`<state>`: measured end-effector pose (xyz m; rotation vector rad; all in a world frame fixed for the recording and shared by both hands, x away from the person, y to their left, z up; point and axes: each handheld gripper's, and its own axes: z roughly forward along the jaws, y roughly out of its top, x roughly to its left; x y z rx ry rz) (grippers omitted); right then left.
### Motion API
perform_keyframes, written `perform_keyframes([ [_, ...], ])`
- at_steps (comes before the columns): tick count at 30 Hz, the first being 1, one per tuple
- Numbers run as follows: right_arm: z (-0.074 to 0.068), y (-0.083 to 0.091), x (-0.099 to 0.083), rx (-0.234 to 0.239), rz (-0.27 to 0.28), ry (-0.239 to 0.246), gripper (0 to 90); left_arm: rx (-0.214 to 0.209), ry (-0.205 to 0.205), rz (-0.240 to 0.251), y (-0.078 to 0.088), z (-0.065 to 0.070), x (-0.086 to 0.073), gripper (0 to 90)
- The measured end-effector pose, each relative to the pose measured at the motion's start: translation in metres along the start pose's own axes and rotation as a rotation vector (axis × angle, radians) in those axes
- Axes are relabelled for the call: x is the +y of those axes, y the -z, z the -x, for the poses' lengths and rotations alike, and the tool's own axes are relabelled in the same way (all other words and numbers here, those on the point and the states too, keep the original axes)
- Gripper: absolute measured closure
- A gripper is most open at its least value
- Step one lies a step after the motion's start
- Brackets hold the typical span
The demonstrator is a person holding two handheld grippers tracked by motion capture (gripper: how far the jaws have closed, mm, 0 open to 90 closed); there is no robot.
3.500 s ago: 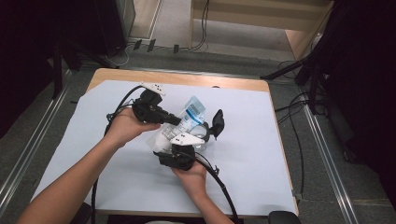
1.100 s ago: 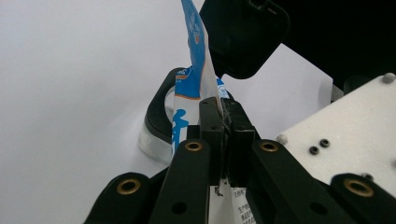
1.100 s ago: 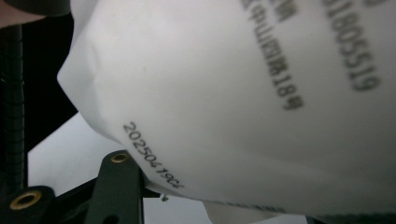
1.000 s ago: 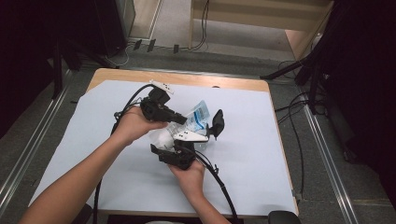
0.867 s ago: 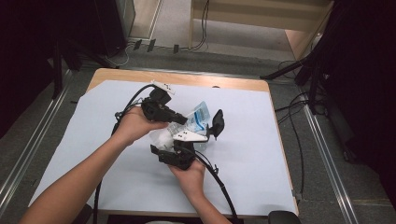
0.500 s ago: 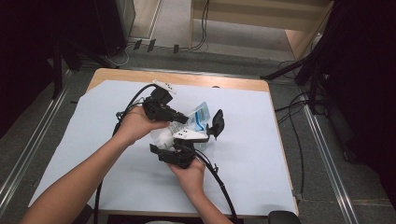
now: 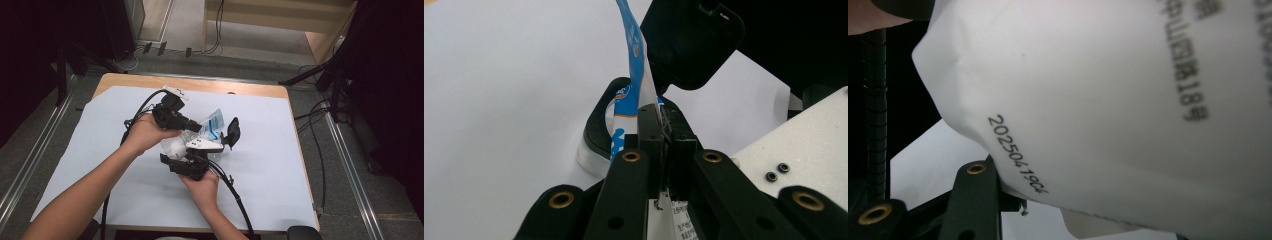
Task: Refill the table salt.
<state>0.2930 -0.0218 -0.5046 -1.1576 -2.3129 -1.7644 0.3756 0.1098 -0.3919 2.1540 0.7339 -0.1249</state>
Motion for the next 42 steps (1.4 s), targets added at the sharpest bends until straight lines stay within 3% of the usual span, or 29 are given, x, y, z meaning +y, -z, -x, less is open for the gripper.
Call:
perform_keyframes([
  [13,0.0000,0.0005,0.0004,0.006,-0.008,-0.002,49.9,0.000,0.001,-0.011,-0.0018,0.0006,0.0004,89.1],
  [25,0.0000,0.0000,0.0008,-0.003,-0.022,0.024,49.2,-0.002,0.018,-0.016,-0.0035,0.0006,0.0012,89.1],
  [42,0.0003,0.0001,0.0010,0.002,-0.009,-0.011,50.5,0.001,0.014,-0.014,-0.0032,0.0018,0.0017,88.9],
])
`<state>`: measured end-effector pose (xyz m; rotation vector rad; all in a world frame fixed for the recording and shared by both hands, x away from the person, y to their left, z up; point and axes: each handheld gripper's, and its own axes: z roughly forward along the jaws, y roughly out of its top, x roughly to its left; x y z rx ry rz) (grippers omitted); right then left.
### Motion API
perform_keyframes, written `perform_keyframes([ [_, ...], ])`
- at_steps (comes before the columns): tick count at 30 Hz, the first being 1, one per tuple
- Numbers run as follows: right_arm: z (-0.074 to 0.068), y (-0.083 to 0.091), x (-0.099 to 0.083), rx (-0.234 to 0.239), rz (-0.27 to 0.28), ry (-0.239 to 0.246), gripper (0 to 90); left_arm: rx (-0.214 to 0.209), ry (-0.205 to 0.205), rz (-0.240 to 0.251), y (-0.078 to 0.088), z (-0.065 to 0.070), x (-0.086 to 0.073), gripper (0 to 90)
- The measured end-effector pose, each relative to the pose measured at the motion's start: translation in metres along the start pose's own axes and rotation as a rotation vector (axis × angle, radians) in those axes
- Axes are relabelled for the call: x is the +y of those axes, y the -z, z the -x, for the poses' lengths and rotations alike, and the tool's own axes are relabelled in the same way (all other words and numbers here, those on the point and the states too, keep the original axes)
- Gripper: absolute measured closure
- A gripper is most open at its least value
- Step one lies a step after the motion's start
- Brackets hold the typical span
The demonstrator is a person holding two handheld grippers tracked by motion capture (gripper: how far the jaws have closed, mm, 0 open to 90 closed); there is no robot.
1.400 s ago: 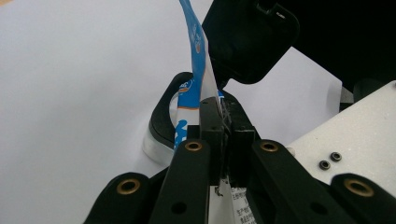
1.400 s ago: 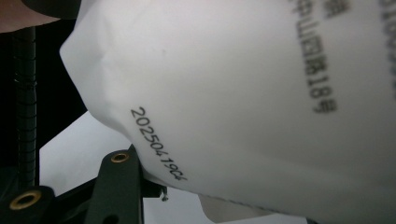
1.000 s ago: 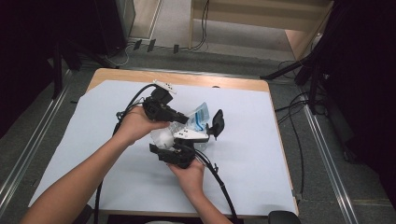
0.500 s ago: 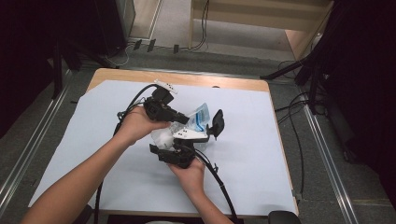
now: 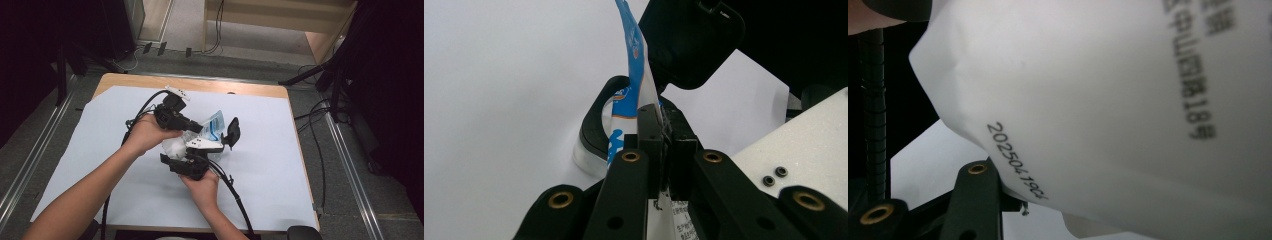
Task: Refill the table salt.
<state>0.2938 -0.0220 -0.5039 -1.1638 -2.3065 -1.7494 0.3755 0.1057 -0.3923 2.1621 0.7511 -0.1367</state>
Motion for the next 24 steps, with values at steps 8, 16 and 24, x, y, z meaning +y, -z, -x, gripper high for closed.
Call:
perform_keyframes([
  [8,-0.0005,0.0011,0.0010,0.011,0.003,-0.019,50.6,-0.005,0.003,0.004,0.0007,-0.0001,0.0007,88.8],
  [16,-0.0006,0.0009,0.0013,0.011,0.000,-0.020,50.6,-0.004,0.002,0.001,0.0006,-0.0001,0.0009,88.8],
  [24,-0.0010,0.0007,0.0019,0.010,0.000,-0.023,50.7,0.001,-0.001,-0.004,0.0012,0.0004,0.0015,88.8],
])
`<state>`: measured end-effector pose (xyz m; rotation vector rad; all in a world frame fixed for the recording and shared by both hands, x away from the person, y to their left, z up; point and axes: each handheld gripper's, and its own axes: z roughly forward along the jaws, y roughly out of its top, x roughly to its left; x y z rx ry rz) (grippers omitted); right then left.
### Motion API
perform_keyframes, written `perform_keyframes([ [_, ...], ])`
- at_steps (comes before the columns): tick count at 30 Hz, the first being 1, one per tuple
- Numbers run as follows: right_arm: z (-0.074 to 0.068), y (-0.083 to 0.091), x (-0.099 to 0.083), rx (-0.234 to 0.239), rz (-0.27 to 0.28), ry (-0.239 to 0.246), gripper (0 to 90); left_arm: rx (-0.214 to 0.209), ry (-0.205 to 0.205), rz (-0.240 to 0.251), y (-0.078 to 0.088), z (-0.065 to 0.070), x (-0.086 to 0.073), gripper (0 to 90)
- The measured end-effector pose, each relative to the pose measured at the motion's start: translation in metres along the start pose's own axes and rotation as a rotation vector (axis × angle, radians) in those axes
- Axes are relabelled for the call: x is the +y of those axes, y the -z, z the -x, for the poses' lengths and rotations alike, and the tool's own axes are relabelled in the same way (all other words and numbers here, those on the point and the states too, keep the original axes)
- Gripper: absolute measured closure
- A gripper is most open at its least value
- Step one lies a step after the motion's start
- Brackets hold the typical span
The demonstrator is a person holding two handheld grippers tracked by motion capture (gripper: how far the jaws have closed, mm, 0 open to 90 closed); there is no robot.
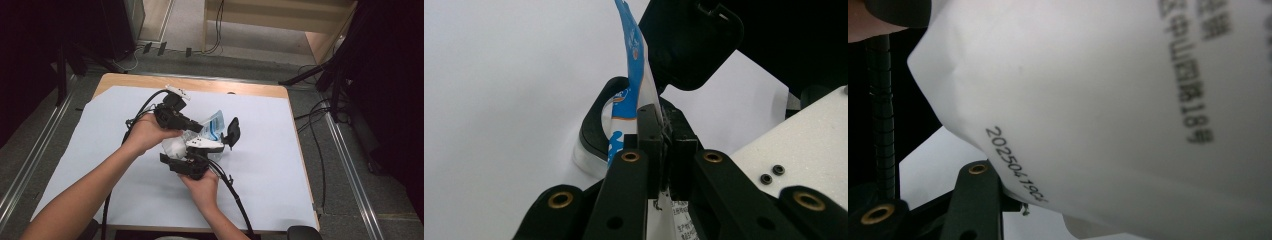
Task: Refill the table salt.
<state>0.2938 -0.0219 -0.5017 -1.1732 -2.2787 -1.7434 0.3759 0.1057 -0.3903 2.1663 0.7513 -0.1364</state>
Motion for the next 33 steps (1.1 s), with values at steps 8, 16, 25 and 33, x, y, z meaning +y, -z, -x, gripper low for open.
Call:
perform_keyframes([
  [8,0.0002,0.0005,0.0001,-0.005,-0.003,0.003,50.7,-0.006,-0.001,0.002,-0.0006,0.0008,0.0001,88.7],
  [16,0.0006,0.0007,0.0004,-0.007,-0.006,0.006,50.7,-0.004,0.001,0.005,-0.0010,0.0007,0.0002,88.6],
  [25,0.0009,0.0005,0.0006,-0.009,-0.003,0.006,50.7,-0.001,0.000,0.010,-0.0010,0.0005,0.0002,88.6],
  [33,0.0008,0.0003,0.0008,-0.009,-0.007,0.015,50.3,-0.001,0.002,0.009,-0.0011,0.0002,0.0002,88.7],
])
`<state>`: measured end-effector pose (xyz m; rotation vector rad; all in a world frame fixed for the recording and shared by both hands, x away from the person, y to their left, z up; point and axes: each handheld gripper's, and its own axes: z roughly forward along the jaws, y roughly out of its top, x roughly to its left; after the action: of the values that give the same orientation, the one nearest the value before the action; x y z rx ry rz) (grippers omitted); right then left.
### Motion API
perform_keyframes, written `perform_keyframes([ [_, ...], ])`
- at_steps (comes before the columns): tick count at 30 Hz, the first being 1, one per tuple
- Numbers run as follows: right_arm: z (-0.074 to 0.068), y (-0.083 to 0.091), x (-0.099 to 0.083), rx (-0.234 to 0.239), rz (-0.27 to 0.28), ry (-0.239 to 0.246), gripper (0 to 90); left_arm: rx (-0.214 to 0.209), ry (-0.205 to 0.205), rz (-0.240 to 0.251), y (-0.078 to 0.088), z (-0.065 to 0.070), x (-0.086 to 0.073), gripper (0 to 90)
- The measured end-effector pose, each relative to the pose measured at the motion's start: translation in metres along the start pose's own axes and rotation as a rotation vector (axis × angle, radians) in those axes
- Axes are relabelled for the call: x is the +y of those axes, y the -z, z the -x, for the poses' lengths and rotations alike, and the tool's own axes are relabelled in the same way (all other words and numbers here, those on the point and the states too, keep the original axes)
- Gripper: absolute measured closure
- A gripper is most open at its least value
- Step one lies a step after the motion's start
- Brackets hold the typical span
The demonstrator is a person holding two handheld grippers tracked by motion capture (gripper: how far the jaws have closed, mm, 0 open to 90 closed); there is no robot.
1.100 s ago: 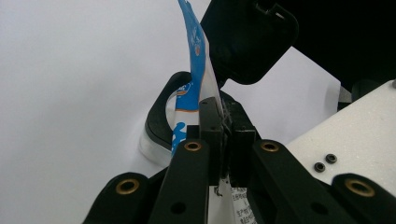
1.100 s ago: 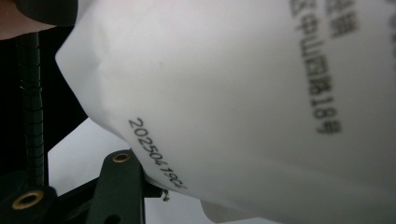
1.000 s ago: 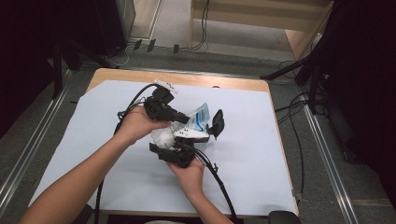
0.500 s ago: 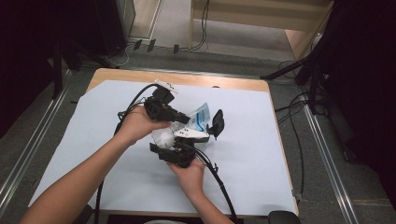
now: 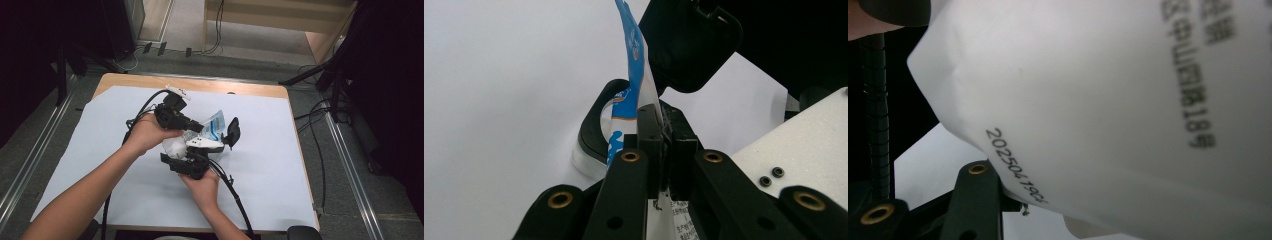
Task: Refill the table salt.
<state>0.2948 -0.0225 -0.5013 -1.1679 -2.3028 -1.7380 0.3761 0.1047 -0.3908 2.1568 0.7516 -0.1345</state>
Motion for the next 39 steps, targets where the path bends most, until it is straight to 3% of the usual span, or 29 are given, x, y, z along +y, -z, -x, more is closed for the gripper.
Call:
perform_keyframes([
  [24,-0.0011,0.0001,0.0000,0.014,0.006,-0.010,50.0,-0.006,0.008,0.003,0.0006,0.0004,0.0002,88.7],
  [29,0.0011,0.0001,0.0006,0.033,0.010,-0.045,51.1,-0.006,0.009,0.010,0.0010,0.0007,0.0002,88.7],
  [39,0.0005,0.0013,0.0011,0.031,0.018,-0.051,51.5,-0.008,0.005,0.012,0.0016,0.0016,0.0013,88.3],
])
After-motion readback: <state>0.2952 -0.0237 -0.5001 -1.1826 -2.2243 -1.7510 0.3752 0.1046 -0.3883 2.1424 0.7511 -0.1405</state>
